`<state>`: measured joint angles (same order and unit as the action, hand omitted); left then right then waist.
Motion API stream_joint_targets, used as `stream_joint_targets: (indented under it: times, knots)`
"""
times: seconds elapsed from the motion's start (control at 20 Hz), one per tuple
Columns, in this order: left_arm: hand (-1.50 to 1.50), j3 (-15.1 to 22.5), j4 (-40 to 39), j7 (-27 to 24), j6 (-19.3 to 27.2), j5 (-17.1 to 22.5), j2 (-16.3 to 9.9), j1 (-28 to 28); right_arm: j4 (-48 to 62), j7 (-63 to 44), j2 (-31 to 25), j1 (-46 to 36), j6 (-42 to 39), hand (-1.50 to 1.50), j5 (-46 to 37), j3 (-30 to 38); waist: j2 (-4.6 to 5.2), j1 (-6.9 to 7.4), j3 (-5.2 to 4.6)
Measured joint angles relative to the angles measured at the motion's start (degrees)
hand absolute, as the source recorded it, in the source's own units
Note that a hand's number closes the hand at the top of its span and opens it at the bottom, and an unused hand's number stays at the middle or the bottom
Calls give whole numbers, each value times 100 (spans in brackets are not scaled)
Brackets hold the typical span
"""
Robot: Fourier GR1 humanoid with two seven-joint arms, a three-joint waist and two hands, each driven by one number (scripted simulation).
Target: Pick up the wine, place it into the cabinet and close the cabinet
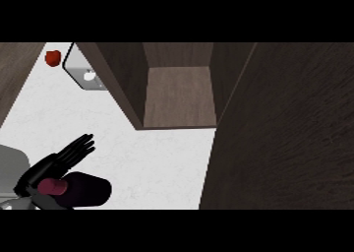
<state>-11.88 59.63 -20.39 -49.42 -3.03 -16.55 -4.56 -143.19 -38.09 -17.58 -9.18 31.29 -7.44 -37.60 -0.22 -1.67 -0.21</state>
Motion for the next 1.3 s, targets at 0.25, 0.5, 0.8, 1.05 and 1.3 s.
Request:
stream_joint_targets:
  times: [0.25, 0.5, 0.8, 1.05, 1.3]
  knots:
    - [-150, 291, -552, -136, 89, -86, 43, -183, -1, 123, -139, 40, 81, -150, 16, -32, -1, -27, 1]
    - [-150, 537, -898, -419, 196, -149, 17, -261, -4, 227, -299, 106, 129, -150, 49, 1, 0, -9, 3]
    - [-150, 837, -1234, -917, 501, -271, 39, -329, 16, 308, -361, 97, 240, -150, 75, -94, -2, -1, 0]
    - [150, 925, -1458, -1036, 545, -72, 59, -458, 48, 222, -391, -65, 322, -150, 80, -112, -10, 15, 10]
    - [150, 1081, -1512, -1267, 701, -15, 38, -433, 41, 349, -494, 24, 402, -150, 83, -145, -11, 28, 14]
